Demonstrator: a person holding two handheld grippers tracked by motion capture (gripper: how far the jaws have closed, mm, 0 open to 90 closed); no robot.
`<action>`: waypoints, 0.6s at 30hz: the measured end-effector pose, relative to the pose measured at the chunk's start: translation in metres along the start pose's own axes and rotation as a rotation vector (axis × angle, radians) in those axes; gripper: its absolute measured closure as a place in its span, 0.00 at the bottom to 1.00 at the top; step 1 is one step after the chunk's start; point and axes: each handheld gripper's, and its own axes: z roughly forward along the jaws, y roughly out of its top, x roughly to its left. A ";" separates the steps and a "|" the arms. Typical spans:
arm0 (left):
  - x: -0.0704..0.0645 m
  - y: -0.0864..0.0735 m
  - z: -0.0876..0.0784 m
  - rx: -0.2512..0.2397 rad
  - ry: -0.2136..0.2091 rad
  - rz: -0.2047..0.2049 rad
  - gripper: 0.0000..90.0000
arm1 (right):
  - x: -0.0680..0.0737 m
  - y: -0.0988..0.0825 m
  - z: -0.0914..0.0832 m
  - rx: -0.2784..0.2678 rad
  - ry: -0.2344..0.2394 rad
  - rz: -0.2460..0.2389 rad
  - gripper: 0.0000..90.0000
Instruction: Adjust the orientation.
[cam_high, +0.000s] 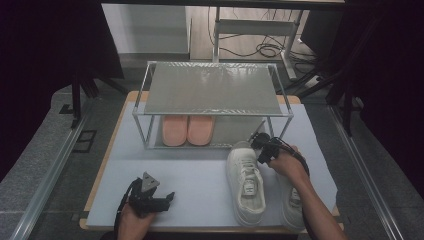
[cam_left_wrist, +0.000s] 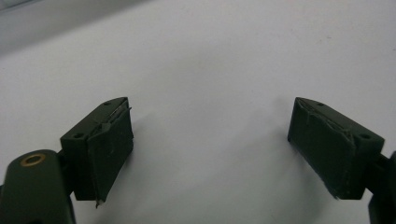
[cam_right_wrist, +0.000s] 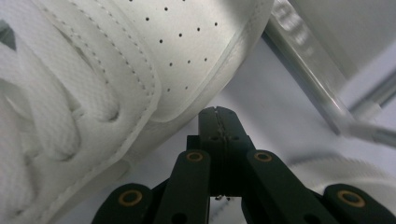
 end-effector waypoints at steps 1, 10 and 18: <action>0.000 0.000 0.000 0.000 0.000 0.000 0.16 | 0.003 0.002 0.000 0.003 0.002 0.006 1.00; 0.000 0.000 0.000 0.000 0.001 0.000 0.16 | 0.021 0.018 0.002 -0.033 0.075 -0.035 1.00; 0.000 0.000 0.000 -0.001 0.001 -0.001 0.16 | 0.037 0.030 0.003 -0.043 0.085 -0.071 1.00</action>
